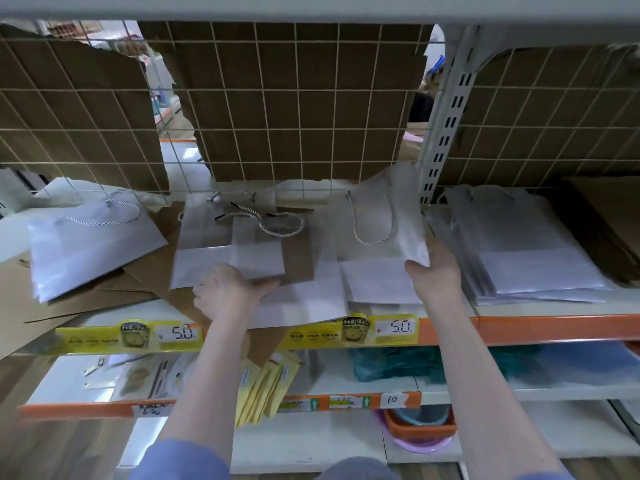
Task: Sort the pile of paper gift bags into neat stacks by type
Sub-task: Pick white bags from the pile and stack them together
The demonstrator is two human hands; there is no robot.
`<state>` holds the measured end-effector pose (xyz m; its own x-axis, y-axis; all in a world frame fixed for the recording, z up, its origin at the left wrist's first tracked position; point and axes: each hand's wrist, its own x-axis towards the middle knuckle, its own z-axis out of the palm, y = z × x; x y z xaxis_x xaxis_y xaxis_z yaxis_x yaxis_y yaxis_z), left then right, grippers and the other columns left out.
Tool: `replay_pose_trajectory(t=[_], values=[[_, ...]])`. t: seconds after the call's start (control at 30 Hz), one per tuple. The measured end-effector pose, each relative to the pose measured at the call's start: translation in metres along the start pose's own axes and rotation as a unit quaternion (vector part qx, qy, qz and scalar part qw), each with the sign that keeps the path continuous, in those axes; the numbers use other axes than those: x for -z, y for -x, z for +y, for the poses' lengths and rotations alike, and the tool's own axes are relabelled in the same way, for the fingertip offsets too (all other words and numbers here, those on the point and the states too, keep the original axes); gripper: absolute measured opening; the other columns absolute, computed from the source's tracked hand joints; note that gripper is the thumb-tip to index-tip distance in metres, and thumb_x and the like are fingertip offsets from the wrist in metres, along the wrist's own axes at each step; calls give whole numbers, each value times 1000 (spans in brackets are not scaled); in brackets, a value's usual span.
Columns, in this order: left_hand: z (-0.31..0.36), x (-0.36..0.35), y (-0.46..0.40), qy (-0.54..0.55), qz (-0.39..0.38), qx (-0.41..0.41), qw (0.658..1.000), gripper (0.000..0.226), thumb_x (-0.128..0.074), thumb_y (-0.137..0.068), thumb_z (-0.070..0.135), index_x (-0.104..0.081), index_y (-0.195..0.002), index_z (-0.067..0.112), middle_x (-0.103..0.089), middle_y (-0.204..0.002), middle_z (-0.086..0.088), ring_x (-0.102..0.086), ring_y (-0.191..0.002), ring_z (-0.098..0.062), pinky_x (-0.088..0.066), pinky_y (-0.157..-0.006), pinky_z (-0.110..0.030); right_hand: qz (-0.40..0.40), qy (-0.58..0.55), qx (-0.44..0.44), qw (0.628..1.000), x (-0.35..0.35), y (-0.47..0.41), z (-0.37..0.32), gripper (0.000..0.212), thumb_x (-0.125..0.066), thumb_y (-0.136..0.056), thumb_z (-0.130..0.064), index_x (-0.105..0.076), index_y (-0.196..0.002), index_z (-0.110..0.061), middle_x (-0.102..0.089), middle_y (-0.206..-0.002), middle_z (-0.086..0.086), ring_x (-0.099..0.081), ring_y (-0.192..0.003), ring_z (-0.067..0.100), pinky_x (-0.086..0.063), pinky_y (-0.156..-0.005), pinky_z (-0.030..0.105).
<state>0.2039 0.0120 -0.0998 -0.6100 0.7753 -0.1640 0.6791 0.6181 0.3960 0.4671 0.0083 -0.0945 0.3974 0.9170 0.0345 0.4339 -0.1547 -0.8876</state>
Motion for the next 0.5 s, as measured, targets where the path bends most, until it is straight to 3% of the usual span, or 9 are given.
replay_pose_trajectory(t=[0.1, 0.2, 0.37, 0.5], values=[[-4, 3, -2, 20, -15, -15, 1000, 87, -75, -60, 64, -49, -119, 6, -58, -116, -16, -55, -110, -36, -46, -89, -41, 28, 15, 9, 999, 0, 9, 1, 55, -51, -90, -4, -36, -143, -10, -47, -141, 11, -45, -126, 32, -36, -86, 28], [-12, 3, -1, 81, -4, -58, 995, 68, -77, -70, 48, -50, -116, 6, -57, -116, -15, -54, -109, -34, -45, -82, -38, 58, 6, -1, 998, 2, 16, 1, 52, -53, -91, -5, -39, -141, -8, -54, -130, 15, -53, -114, 36, -38, -82, 29], [-15, 4, 9, 143, 46, -123, 981, 36, -67, -85, 28, -52, -109, 5, -53, -115, -19, -53, -102, -39, -41, -79, -40, 92, -7, -10, 996, 15, 25, 3, 47, -51, -92, -9, -42, -138, -8, -58, -126, 15, -50, -90, 22, -35, -76, 26], [-9, 6, 23, 224, 50, -151, 961, 16, -48, -96, 23, -45, -104, 10, -53, -92, -11, -55, -96, -39, -38, -73, -37, 114, -4, -6, 993, 32, 26, 3, 47, -47, -95, -11, -39, -141, -12, -54, -133, 12, -52, -112, 29, -31, -79, 23]])
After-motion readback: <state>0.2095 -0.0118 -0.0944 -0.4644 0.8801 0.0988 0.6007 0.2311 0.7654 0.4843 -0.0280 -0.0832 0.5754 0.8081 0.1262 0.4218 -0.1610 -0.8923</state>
